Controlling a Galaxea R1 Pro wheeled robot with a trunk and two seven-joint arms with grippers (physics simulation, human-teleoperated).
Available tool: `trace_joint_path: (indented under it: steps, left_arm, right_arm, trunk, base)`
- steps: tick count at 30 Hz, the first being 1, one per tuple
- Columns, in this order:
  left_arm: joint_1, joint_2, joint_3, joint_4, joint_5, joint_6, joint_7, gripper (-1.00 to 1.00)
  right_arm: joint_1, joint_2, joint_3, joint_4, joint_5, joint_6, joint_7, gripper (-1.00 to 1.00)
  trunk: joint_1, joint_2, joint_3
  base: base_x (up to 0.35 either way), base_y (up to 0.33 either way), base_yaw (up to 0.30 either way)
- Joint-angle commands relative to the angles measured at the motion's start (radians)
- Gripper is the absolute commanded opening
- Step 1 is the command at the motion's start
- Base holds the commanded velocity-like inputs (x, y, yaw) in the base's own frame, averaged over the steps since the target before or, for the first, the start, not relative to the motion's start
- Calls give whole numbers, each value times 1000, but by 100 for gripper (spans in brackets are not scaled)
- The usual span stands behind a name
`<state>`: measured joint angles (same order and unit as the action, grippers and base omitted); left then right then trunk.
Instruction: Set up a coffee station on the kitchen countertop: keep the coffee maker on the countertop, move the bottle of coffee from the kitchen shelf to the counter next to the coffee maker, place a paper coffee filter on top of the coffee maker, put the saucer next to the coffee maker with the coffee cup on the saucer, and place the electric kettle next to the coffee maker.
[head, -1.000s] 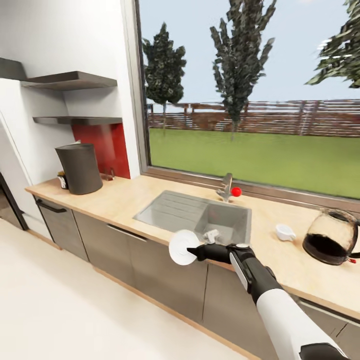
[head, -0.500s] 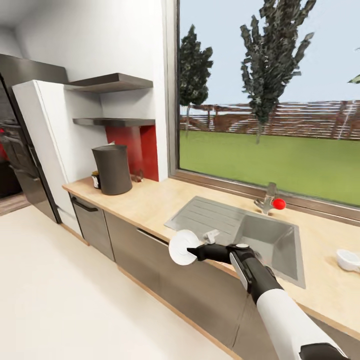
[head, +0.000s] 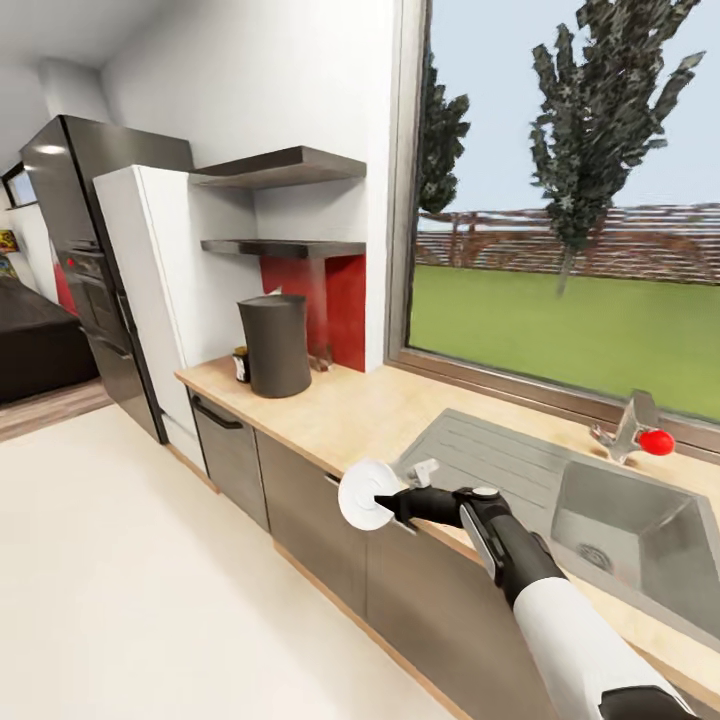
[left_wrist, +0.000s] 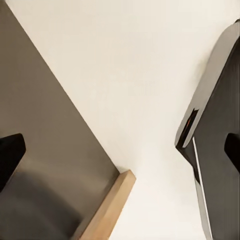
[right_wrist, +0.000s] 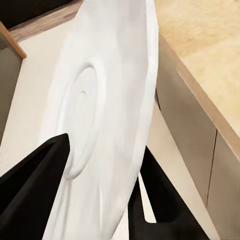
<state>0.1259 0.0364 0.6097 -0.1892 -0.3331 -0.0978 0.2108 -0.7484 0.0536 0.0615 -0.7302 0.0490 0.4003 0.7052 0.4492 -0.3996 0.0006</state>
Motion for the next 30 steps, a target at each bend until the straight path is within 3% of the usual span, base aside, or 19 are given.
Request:
trace_joint_path:
  steps: [1, 30]
  left_arm:
    - [0, -1, 8, 0, -10, -3, 1, 100]
    - [-3, -3, 7, 1, -10, -3, -11, 100]
  right_arm:
    - [0, 0, -2, -1, 4, 5, 4, -100]
    - [0, 0, -2, -3, 3, 5, 3, -100]
  trunk:
    - [1, 0, 0]
    - [1, 0, 0]
  base:
    - [278, 235, 12]
    - [278, 235, 0]
